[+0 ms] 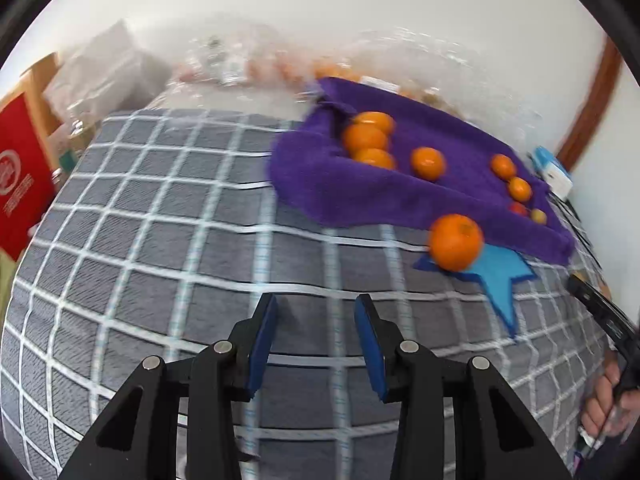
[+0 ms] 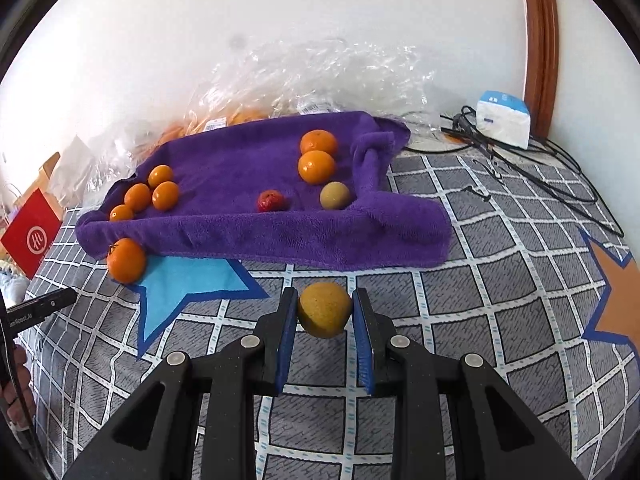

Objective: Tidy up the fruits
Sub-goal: 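Lift the yellow-green fruit with the right tool while the left tool approaches an orange, then grasp the orange by the star cutout with the left tool while the right tool holds its fruit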

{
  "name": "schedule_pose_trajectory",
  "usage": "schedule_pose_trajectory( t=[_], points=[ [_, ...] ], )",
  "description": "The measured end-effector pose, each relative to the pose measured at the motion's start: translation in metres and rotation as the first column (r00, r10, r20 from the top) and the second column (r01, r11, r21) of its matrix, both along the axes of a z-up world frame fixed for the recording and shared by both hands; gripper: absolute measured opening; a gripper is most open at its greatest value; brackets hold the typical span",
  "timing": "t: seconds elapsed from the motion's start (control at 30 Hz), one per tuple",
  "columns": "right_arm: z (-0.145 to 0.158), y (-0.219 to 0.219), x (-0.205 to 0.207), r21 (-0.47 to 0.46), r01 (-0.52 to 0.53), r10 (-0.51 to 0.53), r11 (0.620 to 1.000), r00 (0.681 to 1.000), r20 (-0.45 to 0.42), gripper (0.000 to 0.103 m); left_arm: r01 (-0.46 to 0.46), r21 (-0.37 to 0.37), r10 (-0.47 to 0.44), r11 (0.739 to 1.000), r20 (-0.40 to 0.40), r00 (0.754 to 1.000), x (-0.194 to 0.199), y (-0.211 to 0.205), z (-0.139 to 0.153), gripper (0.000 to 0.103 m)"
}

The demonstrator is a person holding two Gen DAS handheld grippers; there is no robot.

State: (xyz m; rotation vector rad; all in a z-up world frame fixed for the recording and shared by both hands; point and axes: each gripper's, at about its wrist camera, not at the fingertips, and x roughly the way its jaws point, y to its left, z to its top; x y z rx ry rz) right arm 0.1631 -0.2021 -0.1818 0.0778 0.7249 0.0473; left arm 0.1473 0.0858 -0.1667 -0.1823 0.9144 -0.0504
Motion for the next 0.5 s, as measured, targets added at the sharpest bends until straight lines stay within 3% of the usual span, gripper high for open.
schedule_pose_trajectory(
  t=[0.17,0.23,0.5],
  points=[
    [-0.001,-0.002,0.001,-0.006,0.022,-0.022,1.000,1.000,-0.008,0.027,0.117,0.050,-0.122,0.992,0.110,0.986,-0.002,-0.043,0.023,0.040],
    [0.000,-0.005,0.000,0.001,0.032,-0.032,0.999,0.999,-0.005,0.027,0.149,0.047,-0.153,0.988,0.106,0.982,0.005,-0.059,0.026,0.049],
    [-0.003,-0.011,0.003,0.020,0.045,-0.045,0.999,0.999,-0.015,0.027,0.124,0.014,-0.125,0.992,0.049,0.991,0.045,-0.081,0.013,0.049]
  ],
)
